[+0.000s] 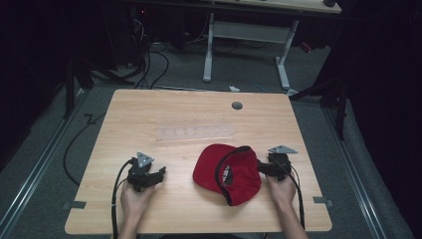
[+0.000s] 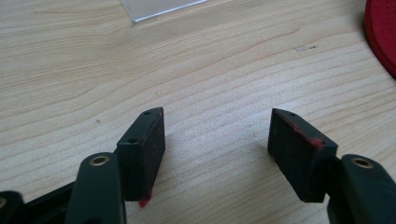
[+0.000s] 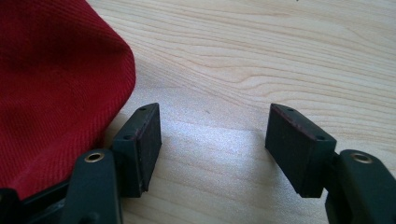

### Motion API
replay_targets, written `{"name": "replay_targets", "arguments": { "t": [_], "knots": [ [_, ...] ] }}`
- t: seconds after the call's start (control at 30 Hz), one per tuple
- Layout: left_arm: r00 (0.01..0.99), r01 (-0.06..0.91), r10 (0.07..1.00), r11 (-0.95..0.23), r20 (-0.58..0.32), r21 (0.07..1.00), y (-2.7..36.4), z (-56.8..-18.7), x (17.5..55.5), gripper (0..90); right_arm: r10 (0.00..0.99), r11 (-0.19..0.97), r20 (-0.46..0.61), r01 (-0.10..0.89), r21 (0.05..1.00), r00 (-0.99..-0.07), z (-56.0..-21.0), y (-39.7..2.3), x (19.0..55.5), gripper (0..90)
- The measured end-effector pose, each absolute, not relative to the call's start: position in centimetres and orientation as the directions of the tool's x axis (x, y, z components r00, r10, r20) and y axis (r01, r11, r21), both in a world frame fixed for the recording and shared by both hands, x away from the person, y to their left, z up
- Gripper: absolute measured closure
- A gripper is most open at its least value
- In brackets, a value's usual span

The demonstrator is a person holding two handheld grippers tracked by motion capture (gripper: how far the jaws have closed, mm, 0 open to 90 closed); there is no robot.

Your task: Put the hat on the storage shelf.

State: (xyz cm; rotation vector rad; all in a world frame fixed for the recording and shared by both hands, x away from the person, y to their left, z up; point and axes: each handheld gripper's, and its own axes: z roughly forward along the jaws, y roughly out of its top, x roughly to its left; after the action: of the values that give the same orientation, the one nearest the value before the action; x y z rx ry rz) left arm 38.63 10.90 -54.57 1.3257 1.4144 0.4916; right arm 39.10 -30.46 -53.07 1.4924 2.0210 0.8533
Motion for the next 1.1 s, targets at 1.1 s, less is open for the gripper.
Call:
{"name": "replay_targets", "arguments": {
  "t": [1.1],
  "knots": [
    [0.217,0.450,0.891,0.272,-0.400,0.851,10.6,-54.6,38.6,29.8,0.943,0.132,0.096,0.622,0.771,-0.320,-50.5,-32.6,37.0,33.5]
  ]
}}
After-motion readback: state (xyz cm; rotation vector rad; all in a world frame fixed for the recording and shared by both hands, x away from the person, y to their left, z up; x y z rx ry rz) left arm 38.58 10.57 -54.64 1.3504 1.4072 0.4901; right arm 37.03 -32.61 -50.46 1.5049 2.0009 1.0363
